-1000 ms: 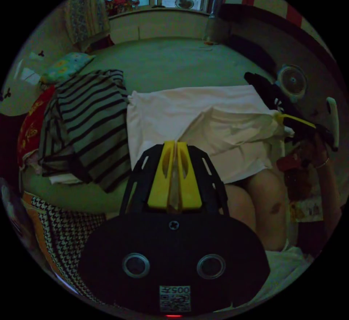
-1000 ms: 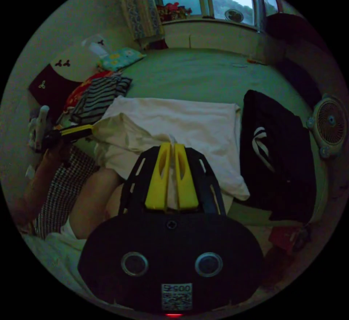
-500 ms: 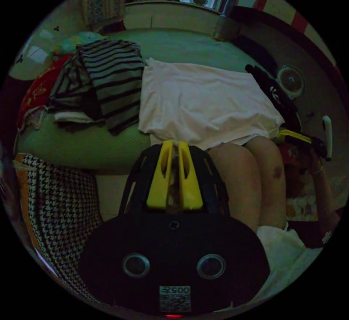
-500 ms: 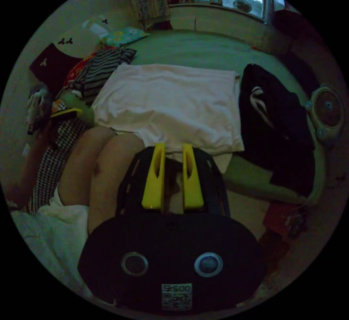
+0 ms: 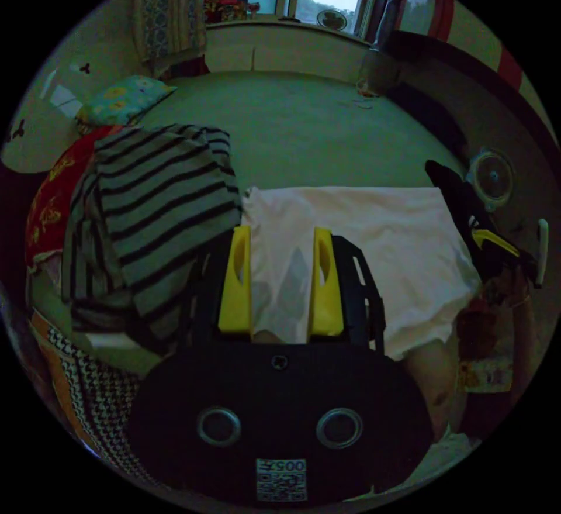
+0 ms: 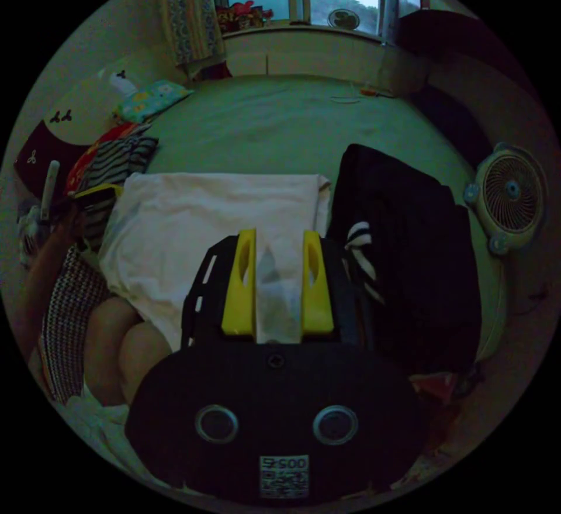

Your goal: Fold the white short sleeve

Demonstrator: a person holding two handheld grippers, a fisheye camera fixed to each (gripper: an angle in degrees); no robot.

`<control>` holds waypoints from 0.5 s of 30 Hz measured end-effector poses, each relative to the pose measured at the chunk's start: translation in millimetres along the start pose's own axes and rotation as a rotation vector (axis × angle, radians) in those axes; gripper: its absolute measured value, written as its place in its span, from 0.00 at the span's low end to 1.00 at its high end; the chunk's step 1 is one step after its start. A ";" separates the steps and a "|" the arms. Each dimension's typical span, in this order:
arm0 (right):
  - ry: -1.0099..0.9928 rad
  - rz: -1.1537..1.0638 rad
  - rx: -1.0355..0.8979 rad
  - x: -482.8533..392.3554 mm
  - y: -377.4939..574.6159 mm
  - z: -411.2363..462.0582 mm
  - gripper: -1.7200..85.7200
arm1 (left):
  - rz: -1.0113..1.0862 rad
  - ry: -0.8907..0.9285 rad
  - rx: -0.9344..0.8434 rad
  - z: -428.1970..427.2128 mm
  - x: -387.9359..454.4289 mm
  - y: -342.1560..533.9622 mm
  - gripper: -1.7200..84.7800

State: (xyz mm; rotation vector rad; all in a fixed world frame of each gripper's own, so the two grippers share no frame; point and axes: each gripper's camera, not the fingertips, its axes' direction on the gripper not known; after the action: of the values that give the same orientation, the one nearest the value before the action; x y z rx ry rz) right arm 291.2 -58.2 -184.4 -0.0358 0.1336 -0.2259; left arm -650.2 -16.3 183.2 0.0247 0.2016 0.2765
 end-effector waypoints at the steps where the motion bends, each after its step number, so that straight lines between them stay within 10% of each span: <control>1: 0.004 0.005 -0.007 3.7 -9.0 7.9 0.15 | -0.001 0.007 -0.007 11.2 -0.3 -12.7 0.20; 15: 0.051 0.129 -0.119 39.6 -89.1 97.4 0.12 | 0.049 -0.057 -0.085 90.7 6.4 -74.3 0.16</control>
State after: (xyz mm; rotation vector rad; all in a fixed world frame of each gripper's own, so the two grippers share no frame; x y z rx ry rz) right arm 323.0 -151.9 -88.6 -0.1393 0.1993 -0.0896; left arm -606.0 -85.7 266.9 -0.0466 0.1322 0.3324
